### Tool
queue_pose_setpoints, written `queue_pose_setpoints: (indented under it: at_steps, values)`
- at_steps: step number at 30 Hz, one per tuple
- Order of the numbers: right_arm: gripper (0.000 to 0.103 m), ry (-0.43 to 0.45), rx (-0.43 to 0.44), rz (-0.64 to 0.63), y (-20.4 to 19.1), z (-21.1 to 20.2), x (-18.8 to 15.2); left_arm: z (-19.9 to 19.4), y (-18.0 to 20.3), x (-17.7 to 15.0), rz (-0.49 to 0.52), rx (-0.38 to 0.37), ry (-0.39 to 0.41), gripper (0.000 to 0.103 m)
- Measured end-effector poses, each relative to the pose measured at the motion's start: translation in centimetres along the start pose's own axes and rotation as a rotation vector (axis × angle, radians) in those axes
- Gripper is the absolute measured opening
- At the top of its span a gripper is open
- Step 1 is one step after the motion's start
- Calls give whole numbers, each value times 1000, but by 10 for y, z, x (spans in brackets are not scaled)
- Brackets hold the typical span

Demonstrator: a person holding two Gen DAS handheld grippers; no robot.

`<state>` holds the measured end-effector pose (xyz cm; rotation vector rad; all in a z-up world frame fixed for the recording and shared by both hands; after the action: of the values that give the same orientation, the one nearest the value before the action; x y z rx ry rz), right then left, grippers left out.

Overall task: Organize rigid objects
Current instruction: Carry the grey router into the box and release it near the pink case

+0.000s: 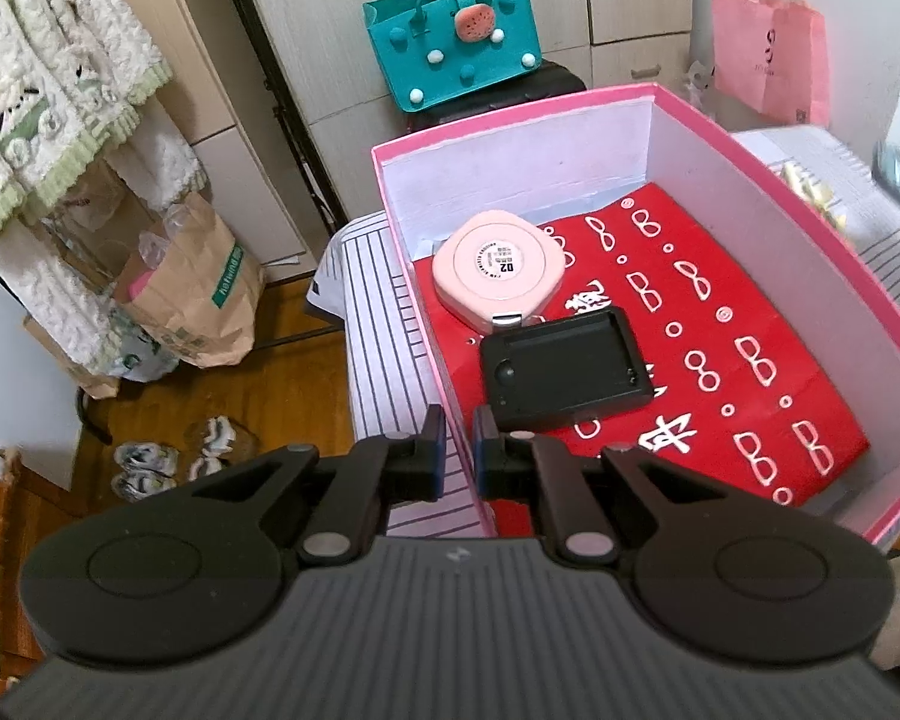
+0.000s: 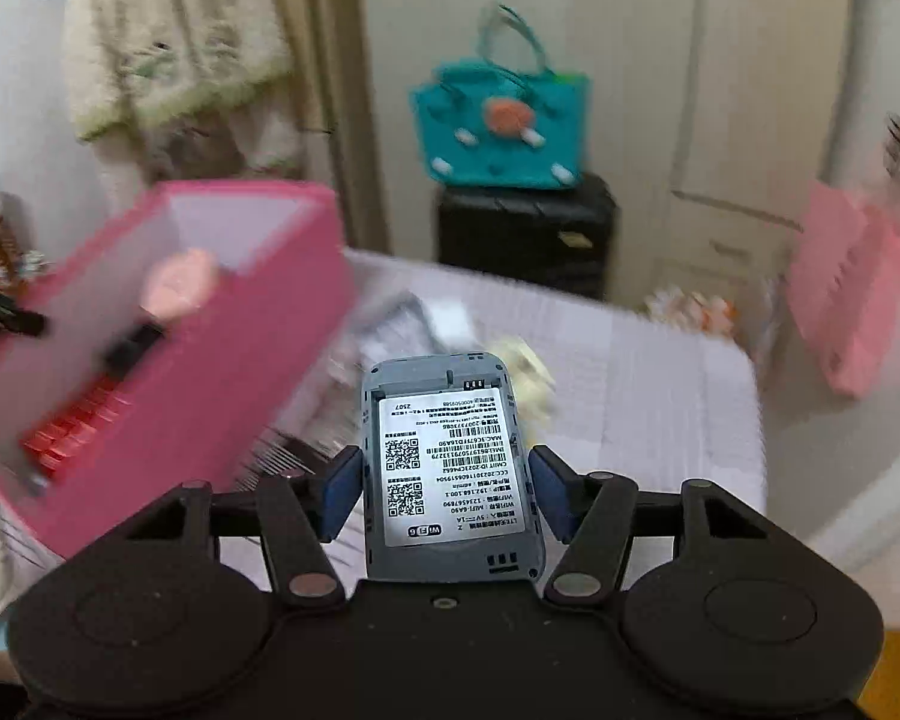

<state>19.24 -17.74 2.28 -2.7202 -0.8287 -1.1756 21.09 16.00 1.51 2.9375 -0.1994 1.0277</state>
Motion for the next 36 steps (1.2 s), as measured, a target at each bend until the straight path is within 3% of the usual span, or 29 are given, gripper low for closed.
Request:
queue_pose_setpoints:
  at_steps: [6,11,16,20,29,33,36]
  values:
    - [66,72,87,-218,-54,4,61,2,0,2,-12,2,9,8]
    - [66,78,130,-354,-89,36,98,10,0,2,-25,17,25,7]
    - [66,10,107,-455,-111,86,129,21,-1,8,-65,25,31,7]
    - [66,-94,47,-536,-121,127,133,27,-1,10,-78,38,57,7]
    - [65,-197,9,-573,-129,162,126,33,1,6,-83,53,84,7]
    - [68,-130,3,-533,-123,153,132,33,4,6,-63,74,94,7]
    - [68,-41,43,-414,-107,123,133,34,4,7,-64,74,89,7]
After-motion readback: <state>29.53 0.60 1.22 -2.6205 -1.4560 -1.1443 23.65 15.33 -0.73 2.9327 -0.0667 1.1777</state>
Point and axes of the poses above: each gripper's, at about its wrist camera, not at the fingertips, and z roughly the way its jaws point, y to its right, x to its top, the point moved 4 cm from there along z, roughly the way its jaws point, and after that the axes turned 14 degrees about -z, right-handed, at the moved point
